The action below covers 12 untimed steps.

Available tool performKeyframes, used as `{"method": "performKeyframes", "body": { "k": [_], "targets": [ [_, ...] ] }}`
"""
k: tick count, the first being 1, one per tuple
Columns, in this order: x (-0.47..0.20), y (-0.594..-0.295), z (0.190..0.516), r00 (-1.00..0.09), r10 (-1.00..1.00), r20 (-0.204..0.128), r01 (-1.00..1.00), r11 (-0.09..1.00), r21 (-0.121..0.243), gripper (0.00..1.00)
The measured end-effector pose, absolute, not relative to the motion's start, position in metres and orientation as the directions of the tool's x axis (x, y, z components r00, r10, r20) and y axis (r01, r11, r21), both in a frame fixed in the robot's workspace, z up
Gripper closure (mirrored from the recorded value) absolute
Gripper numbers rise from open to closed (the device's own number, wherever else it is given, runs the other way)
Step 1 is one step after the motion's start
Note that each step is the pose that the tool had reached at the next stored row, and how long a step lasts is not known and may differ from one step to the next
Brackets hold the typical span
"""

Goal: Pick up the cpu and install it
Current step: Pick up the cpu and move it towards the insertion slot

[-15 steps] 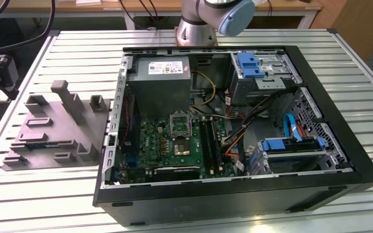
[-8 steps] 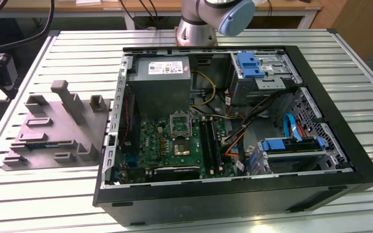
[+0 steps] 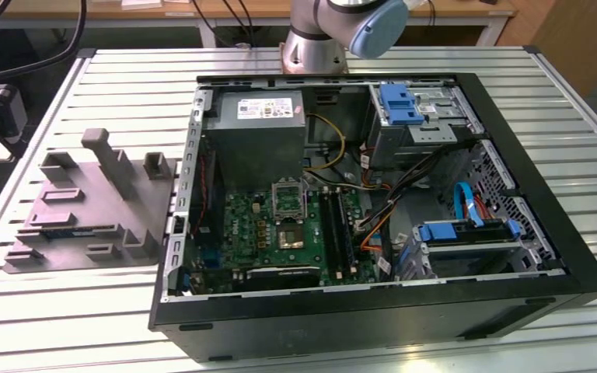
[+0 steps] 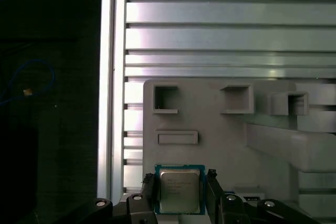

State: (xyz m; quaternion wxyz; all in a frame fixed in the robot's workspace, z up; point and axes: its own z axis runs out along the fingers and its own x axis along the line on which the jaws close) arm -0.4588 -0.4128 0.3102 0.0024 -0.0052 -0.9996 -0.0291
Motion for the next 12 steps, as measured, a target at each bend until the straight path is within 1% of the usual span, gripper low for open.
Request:
{"method": "performKeyframes", "body": {
  "k": [12],
  "targets": [
    [-0.459, -0.413, 0.323, -1.0, 0.01, 0.005, 0.01, 0.998, 0.058, 0.53]
  ]
}}
